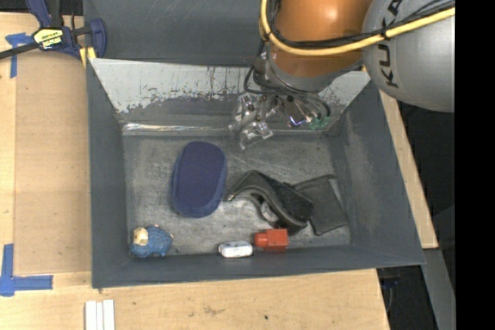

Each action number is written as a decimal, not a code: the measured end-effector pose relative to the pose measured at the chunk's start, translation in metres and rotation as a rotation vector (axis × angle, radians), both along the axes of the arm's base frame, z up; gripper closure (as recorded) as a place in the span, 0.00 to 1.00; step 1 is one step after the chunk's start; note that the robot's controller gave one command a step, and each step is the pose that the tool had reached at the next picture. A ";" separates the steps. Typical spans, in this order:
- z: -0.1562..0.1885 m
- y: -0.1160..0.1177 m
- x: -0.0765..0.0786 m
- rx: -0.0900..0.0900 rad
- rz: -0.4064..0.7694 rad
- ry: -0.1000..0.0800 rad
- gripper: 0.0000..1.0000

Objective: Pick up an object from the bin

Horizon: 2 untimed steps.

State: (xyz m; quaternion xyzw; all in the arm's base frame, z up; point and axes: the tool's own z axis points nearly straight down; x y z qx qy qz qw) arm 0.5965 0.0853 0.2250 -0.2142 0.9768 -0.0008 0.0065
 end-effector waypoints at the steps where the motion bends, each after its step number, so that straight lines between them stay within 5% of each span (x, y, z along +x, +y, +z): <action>1: -0.005 0.001 -0.002 0.000 0.001 0.009 0.00; 2: -0.005 0.001 -0.002 0.000 0.000 0.010 1.00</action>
Offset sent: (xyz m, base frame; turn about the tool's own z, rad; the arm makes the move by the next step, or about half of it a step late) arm 0.0000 0.0000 0.0000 0.0000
